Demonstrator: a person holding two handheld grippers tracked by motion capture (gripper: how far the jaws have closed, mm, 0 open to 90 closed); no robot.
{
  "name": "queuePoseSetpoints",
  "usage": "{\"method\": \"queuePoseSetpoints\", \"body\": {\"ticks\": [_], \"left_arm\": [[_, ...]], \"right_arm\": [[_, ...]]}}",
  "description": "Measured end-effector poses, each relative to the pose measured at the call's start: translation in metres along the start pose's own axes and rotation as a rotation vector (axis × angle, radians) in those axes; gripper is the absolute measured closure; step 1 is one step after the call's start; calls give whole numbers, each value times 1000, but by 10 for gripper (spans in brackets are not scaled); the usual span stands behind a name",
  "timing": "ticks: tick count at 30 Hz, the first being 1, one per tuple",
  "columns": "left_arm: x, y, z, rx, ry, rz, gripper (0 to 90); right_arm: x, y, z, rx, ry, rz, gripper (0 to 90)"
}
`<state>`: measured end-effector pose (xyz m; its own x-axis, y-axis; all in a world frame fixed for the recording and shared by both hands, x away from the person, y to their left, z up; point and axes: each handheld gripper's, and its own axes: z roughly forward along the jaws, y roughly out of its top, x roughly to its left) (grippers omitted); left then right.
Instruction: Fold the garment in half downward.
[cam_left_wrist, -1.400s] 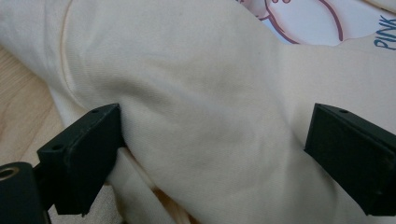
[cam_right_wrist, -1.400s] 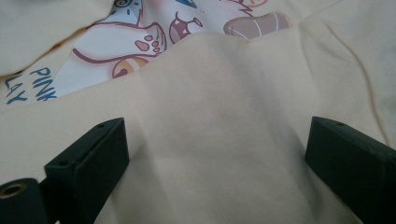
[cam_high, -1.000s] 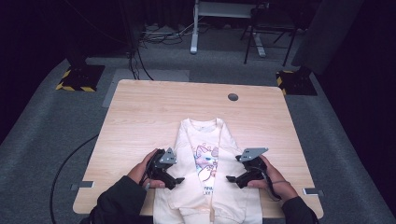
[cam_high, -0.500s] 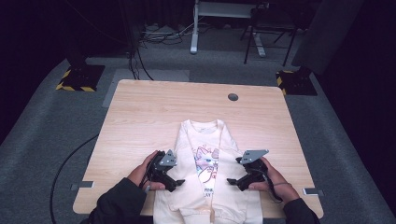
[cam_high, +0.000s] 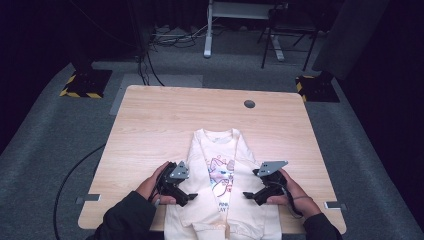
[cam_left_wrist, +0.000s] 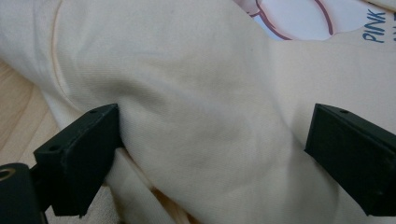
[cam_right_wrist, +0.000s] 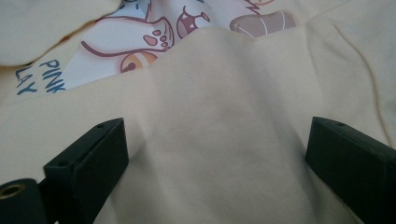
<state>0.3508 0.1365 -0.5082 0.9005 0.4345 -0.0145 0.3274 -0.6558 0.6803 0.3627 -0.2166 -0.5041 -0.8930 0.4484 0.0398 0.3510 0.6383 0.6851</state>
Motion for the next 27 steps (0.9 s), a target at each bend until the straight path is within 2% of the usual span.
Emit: {"method": "queuePoseSetpoints", "body": {"ticks": [3, 8, 11, 16, 19, 27], "left_arm": [[0, 1, 0, 10, 0, 1, 38], [5, 6, -1, 22, 19, -19, 36], [14, 9, -5, -11, 1, -59, 42], [29, 13, -2, 8, 60, -86, 36], [38, 15, 0, 11, 60, -107, 31], [55, 30, 7, -26, 14, -146, 34]], "right_arm": [[0, 1, 0, 3, 0, -2, 52], [1, 7, -3, 26, -38, -61, 46], [-4, 12, -6, -8, -39, -35, 48], [-18, 20, -5, -39, -98, 12, 58], [-28, 24, 0, -31, -127, 28, 58], [-52, 37, 8, -56, -115, 101, 72]]}}
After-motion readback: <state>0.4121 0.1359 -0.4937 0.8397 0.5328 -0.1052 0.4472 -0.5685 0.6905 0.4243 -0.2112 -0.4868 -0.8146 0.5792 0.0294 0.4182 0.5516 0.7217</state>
